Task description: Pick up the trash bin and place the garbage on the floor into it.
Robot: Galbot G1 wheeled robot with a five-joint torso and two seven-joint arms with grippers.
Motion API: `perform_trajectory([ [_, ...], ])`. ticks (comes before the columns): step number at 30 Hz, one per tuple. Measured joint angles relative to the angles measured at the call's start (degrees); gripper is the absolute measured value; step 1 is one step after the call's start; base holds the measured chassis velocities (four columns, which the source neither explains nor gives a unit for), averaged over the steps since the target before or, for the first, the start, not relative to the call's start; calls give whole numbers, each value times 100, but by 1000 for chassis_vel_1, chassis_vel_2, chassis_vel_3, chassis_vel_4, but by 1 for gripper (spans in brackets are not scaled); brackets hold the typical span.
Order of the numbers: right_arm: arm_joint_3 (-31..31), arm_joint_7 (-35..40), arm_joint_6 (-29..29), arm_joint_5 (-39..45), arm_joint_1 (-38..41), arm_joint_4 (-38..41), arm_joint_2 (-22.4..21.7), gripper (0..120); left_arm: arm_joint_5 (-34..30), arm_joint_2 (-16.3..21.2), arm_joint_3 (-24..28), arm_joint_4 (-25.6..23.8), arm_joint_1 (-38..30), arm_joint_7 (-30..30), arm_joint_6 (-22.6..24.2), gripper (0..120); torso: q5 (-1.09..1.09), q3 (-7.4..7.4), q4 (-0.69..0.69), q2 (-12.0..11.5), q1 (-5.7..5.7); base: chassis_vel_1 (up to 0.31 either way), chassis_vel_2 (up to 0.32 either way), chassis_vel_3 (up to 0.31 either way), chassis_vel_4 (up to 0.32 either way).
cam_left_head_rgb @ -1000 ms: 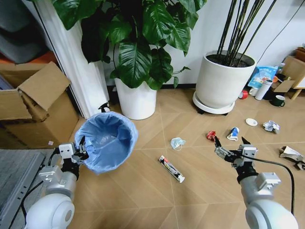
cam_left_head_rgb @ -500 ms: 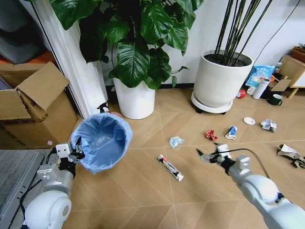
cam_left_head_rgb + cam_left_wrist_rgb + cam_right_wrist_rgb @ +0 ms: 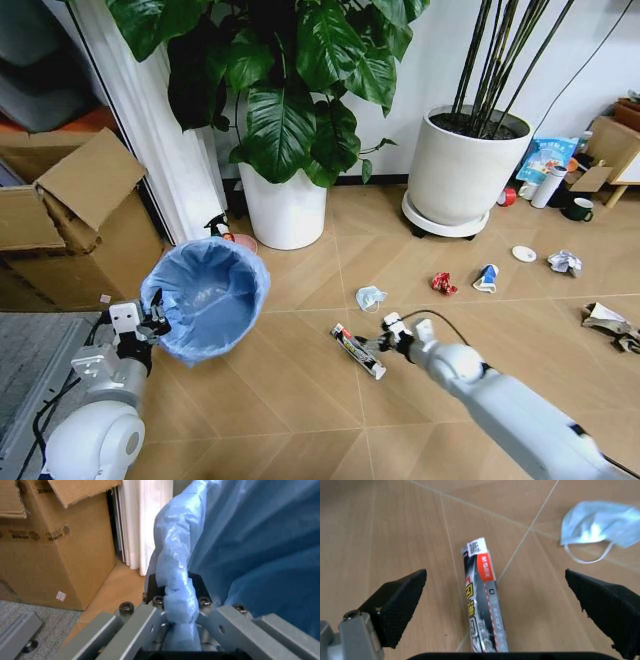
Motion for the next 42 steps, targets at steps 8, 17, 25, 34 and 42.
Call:
perform_trajectory([
  [8, -24, -42, -15, -76, 155, -896, 668, 100, -205, 122, 26, 100, -83, -66, 134, 0, -6, 0, -2, 0, 0, 0, 0, 0, 0],
  [17, 21, -71, -34, -129, 227, -1259, 899, 94, -240, 136, 45, 81, -99, -68, 160, 0, -6, -1, -1, 0, 0, 0, 0, 0, 0],
  [25, 42, -86, -33, -179, 234, -1473, 1016, 70, -247, 147, 35, 58, -95, -41, 161, 0, -4, -1, -2, 1, 0, 0, 0, 0, 0],
  [34, 128, -162, 2, -330, 262, -1731, 1151, 36, -263, 161, 18, -3, -91, -30, 170, 0, -5, -1, -1, 1, 0, 0, 0, 0, 0],
  [42, 339, -68, 13, -348, 55, -1532, 1120, 6, -260, 158, 52, -33, -71, -31, 188, 0, -4, -1, -1, 1, -1, 0, 0, 0, 0],
])
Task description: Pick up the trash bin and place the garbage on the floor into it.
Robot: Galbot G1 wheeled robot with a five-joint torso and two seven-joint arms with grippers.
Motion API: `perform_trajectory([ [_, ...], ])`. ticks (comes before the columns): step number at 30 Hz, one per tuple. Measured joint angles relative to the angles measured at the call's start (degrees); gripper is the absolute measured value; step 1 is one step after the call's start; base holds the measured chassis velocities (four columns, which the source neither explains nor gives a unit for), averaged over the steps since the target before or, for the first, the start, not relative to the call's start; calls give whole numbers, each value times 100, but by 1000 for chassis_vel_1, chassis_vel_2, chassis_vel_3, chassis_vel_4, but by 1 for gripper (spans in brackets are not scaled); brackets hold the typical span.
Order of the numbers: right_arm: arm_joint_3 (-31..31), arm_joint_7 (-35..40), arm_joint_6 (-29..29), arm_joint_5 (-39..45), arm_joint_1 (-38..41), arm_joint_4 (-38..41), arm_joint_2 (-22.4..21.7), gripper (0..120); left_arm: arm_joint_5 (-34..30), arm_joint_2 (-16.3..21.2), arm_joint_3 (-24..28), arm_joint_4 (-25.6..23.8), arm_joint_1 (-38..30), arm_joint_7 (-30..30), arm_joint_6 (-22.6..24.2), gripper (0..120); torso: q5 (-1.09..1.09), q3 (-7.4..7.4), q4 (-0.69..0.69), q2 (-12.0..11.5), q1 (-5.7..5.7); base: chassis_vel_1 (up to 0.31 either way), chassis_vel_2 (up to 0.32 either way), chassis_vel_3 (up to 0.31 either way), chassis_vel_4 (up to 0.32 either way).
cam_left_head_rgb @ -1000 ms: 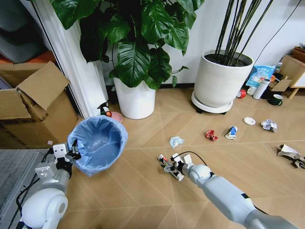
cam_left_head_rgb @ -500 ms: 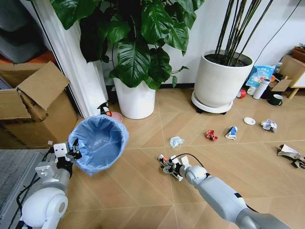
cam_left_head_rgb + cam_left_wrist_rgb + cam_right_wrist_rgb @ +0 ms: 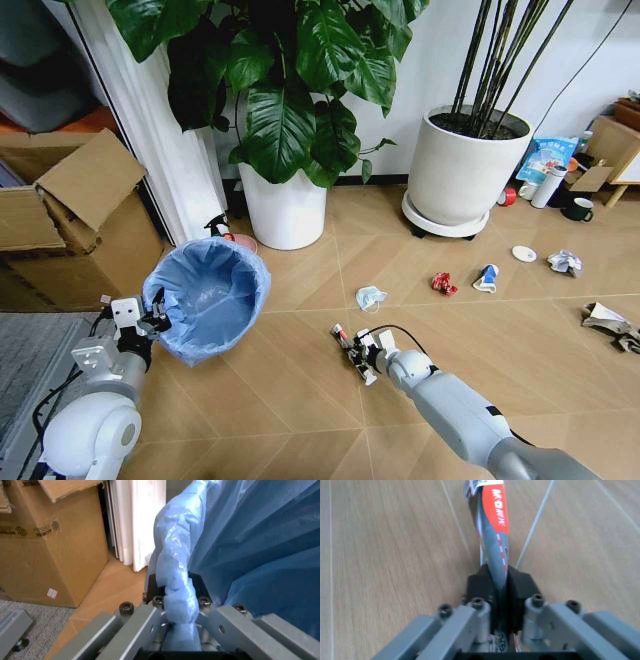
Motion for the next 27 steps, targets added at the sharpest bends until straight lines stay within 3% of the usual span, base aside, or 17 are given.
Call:
perform_trajectory([
  [3, 193, 144, -11, 26, -152, 268, -34, 0, 6, 8, 13, -14, 9, -3, 13, 0, 0, 0, 0, 0, 0, 0, 0, 0, 0],
  [11, 683, 411, 75, 116, -375, 1435, -452, 0, -48, 132, 21, -22, 0, -19, 89, 0, 2, 0, 1, 0, 0, 0, 0, 0, 0],
  [16, 932, 433, 75, 234, -278, 2435, -1029, 0, -209, 309, 76, 72, -54, -57, 209, 0, 0, 0, -1, 0, 0, 0, 0, 0, 0],
  [19, 1021, 515, -117, 649, -47, 3272, -1405, 0, -353, 476, 209, 281, -206, -146, 330, 0, -2, 0, -1, 0, 0, 0, 0, 0, 0],
  [21, 1021, 533, -165, 760, 1, 3437, -1465, 0, -390, 511, 246, 322, -244, -156, 358, 0, -1, 0, 1, 0, 0, 0, 0, 0, 0],
  [22, 1017, 607, -299, 1132, 181, 3996, -1619, 0, -548, 635, 365, 445, -369, -196, 499, 0, 1, 1, 0, 0, 0, 0, 0, 0, 0],
  [24, 969, 697, -437, 1518, 384, 4515, -1744, 0, -775, 762, 496, 550, -537, -237, 763, 0, -6, 0, -1, 0, 0, 0, 0, 0, 0],
  [27, 788, 851, -589, 1951, 684, 5079, -1823, 0, -1070, 900, 664, 650, -747, -255, 1109, 0, 0, 0, 1, 0, 0, 0, 0, 0, 0],
])
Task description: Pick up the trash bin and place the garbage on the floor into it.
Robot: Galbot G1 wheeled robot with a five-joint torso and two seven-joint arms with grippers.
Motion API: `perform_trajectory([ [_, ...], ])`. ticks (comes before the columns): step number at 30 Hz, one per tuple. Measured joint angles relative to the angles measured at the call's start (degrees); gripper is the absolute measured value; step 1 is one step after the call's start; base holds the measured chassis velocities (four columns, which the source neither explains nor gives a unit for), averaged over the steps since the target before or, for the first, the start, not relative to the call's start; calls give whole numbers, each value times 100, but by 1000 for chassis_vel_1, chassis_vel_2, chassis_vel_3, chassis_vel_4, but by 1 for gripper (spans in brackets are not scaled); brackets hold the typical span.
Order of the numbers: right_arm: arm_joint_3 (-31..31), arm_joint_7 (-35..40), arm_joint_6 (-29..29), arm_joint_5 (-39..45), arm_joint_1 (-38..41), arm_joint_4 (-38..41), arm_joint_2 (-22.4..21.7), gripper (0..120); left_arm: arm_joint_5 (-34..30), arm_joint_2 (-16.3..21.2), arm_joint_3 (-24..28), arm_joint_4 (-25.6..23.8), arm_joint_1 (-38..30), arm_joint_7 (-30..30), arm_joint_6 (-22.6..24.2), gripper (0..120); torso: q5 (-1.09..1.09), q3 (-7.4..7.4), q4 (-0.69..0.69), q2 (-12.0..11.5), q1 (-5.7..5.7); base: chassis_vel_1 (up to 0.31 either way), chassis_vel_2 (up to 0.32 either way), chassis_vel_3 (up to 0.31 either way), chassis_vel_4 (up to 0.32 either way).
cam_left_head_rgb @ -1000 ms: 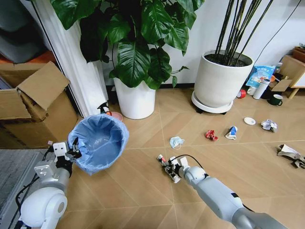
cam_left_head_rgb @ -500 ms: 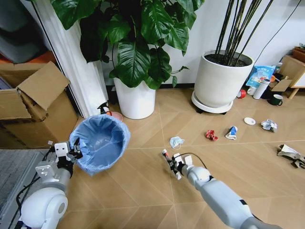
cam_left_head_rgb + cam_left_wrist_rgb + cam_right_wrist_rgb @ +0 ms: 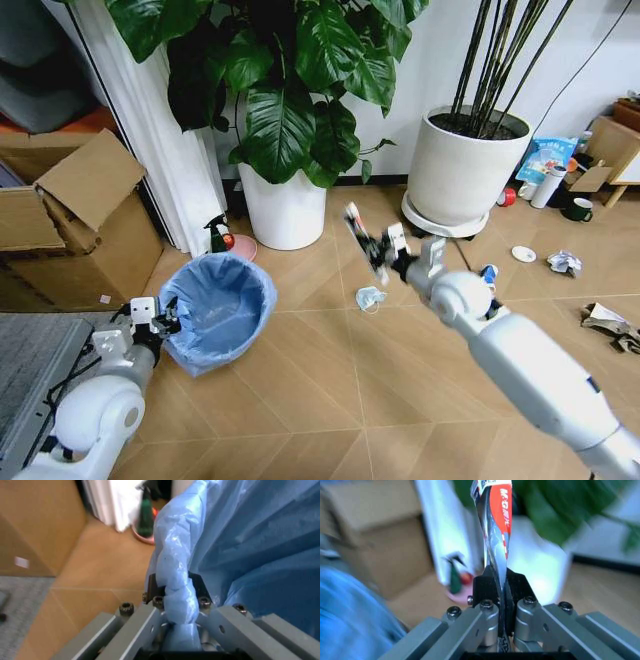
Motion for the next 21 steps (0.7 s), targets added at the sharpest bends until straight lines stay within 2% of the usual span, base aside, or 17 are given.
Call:
perform_trajectory([
  [2, -100, 76, -41, 159, 126, 175, -9, 0, -136, 61, 98, 57, -114, -11, 120, 0, -3, 0, 0, 0, 0, 0, 0, 0, 0],
  [8, -987, 474, -196, 814, 878, 696, 215, 0, -747, 353, 788, 420, -1034, -144, 734, 0, -4, 0, -1, 0, 0, 0, 0, 0, 0],
  [9, -987, 474, -196, 814, 878, 696, 215, 0, -747, 353, 788, 420, -1034, -144, 734, 0, -4, 0, -1, 0, 0, 0, 0, 0, 0],
  [13, -1670, 549, -202, 842, 1258, 557, 555, 0, -1085, 362, 1261, 687, -1641, -268, 908, 0, -4, 1, 0, 0, 1, 0, 0, 0, 0],
  [21, -2183, 557, -71, 559, 1315, 81, 970, 0, -1332, 373, 1434, 774, -1874, -371, 980, 0, -1, 1, -1, 0, 1, 0, 0, 0, 0],
])
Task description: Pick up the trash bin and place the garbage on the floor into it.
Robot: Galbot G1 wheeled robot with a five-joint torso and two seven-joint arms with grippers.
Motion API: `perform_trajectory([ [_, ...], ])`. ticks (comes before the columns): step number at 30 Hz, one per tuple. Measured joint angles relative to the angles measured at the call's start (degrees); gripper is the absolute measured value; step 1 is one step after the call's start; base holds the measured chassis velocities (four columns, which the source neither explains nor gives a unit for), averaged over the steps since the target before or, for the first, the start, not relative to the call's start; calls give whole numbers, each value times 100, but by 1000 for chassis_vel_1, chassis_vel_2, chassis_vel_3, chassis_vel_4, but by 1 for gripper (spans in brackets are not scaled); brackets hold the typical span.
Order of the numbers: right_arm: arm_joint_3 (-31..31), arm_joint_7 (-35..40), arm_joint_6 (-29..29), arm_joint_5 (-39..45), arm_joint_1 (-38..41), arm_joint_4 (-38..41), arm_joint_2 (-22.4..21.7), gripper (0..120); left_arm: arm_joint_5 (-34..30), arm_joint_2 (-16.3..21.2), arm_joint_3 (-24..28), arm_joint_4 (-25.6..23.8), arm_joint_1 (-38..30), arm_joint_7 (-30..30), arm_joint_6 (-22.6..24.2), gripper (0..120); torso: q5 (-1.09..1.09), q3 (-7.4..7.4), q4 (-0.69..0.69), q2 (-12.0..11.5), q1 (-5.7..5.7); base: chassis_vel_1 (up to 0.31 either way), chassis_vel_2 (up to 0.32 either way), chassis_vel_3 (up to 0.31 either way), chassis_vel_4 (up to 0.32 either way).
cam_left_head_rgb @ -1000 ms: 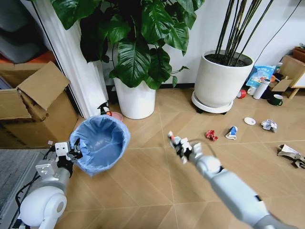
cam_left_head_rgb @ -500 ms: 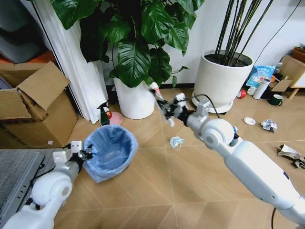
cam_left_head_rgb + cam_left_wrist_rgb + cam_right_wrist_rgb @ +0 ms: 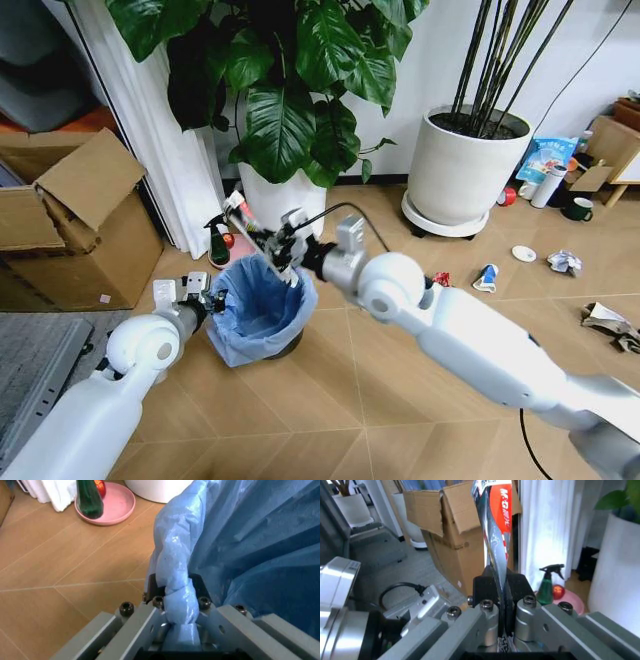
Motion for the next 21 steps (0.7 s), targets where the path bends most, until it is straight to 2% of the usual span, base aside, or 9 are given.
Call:
perform_trajectory([
  [3, -73, 48, 6, -80, 7, -202, 293, 0, -17, 17, -15, -2, 34, 0, 1, 0, -1, 0, 2, 0, 0, 0, 0, 0, 0],
  [7, -168, 128, -21, -93, 41, -313, 459, 8, -26, 25, -55, -3, 48, -1, -5, 0, -1, 0, 3, 0, 0, 0, 0, 0, 0],
  [11, -210, 131, -19, -173, -30, -368, 420, 28, -25, 26, -94, -3, 39, -9, -21, 0, -1, 0, 1, 0, 0, 0, 0, 0, 0],
  [12, -210, 131, -19, -173, -30, -368, 420, 28, -25, 26, -94, -3, 39, -9, -21, 0, -1, 0, 1, 0, 0, 0, 0, 0, 0],
  [19, -149, 100, 22, -260, -218, -334, 173, 57, -17, 12, -89, -12, 9, -19, -28, 0, 0, 0, 0, 0, 0, 0, 0, 0, 0],
  [21, -130, 98, 24, -260, -224, -326, 157, 60, -15, 5, -84, -19, 7, -21, -29, 0, 0, 0, 0, 0, 0, 0, 0, 0, 0],
])
